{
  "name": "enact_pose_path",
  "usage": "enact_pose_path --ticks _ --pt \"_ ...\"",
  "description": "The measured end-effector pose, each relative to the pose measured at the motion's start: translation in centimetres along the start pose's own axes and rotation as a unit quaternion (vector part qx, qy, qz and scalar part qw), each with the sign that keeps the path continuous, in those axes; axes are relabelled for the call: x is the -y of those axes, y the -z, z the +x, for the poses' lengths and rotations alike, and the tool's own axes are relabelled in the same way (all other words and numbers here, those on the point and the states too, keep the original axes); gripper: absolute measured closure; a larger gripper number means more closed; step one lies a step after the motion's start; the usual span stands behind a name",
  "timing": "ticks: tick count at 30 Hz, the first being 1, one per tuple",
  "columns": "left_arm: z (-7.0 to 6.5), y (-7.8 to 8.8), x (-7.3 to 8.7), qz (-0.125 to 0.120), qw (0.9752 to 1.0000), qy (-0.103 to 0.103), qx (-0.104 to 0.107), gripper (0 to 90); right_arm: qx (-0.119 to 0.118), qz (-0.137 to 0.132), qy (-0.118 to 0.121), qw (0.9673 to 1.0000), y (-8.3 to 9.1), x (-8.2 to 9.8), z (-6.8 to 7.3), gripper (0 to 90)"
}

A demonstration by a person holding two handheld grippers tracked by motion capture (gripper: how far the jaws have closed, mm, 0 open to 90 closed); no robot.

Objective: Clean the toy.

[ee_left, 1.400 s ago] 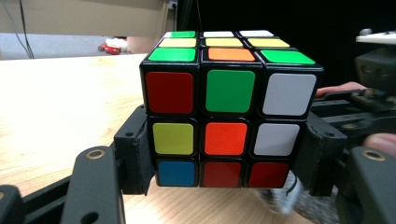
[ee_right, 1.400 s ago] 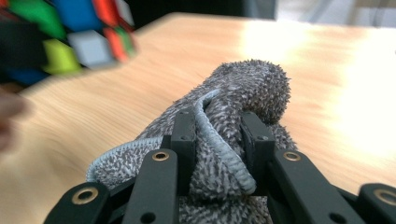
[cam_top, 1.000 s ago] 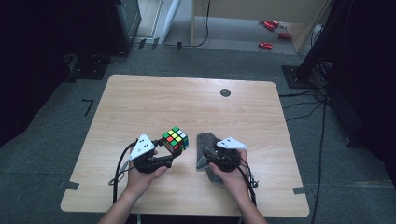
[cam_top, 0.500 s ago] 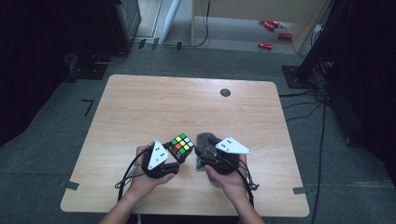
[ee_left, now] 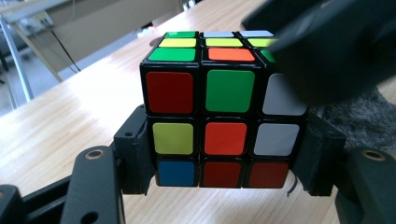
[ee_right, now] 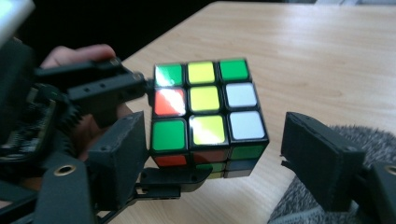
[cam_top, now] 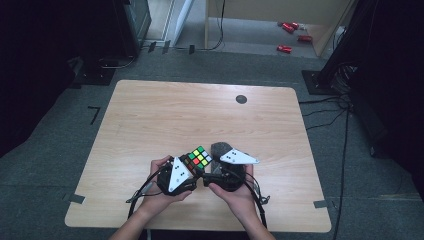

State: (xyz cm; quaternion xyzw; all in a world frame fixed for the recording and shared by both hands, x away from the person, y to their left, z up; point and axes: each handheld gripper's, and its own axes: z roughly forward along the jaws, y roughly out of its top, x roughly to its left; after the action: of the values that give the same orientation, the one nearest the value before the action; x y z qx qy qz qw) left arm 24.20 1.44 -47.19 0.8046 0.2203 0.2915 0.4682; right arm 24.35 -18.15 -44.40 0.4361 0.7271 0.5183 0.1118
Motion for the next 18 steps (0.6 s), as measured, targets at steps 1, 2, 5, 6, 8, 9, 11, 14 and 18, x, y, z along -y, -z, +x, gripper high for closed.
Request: enact_pose_path --ticks 1,2,5,6,8,9,11,14,18 --pt "-0.14 0.07 -0.02 -0.005 1.0000 -0.005 0.000 34.8 -0.002 0.004 -0.003 1.0000 -0.15 0.07 -0.01 22.8" --pt "-0.25 0.15 -0.06 -0.007 0.9999 -0.010 0.001 34.8 -0.003 0.007 -0.007 0.9999 -0.27 0.12 -0.02 22.7" --pt "-0.56 0.19 -0.11 -0.013 0.9997 -0.019 0.003 34.8 -0.009 0.013 -0.016 0.9997 -0.51 0.27 0.01 23.6" --pt "-0.68 0.19 -0.11 -0.013 0.9997 -0.021 0.005 34.8 -0.007 0.015 -0.014 0.9998 -0.59 0.32 0.07 24.3" --pt "-0.95 0.12 -0.09 -0.014 0.9995 -0.028 0.006 34.7 -0.006 0.015 -0.016 0.9997 -0.62 0.39 0.18 28.7" --pt "-0.95 0.10 -0.08 -0.012 0.9995 -0.029 0.006 34.7 -0.009 0.014 -0.016 0.9997 -0.56 0.42 0.21 31.3" --pt "-0.85 0.04 -0.04 -0.012 0.9995 -0.024 0.014 34.7 -0.001 0.015 -0.013 0.9998 -0.53 0.50 0.36 32.4" --pt "-0.74 -0.11 0.00 -0.010 0.9995 -0.018 0.022 34.5 0.008 0.012 -0.007 0.9999 -0.50 0.62 0.49 33.2" --pt "-0.85 -0.06 -0.07 -0.018 0.9994 -0.017 0.022 31.6 0.028 0.015 -0.002 0.9995 -0.57 0.75 0.81 33.5"
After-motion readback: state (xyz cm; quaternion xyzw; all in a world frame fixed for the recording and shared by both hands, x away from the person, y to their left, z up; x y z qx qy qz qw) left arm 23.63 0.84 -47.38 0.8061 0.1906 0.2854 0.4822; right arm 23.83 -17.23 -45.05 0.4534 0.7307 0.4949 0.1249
